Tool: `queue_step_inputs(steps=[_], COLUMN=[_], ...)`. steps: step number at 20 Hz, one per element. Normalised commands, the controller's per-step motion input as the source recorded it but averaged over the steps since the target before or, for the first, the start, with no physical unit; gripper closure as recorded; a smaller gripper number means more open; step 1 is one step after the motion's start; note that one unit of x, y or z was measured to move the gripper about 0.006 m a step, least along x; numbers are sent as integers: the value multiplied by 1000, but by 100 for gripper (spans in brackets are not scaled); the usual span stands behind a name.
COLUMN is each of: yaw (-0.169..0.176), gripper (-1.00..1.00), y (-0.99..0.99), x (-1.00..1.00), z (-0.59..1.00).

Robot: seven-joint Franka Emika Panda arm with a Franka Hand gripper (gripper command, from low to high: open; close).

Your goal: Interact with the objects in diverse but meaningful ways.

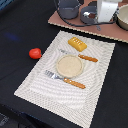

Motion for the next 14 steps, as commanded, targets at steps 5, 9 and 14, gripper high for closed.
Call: queue_step_inputs(steps=[5,9,14], yaw=[0,0,0], gripper=[100,100,100], y=[744,711,678], x=[-767,-798,-797], z=[-108,-97,-65])
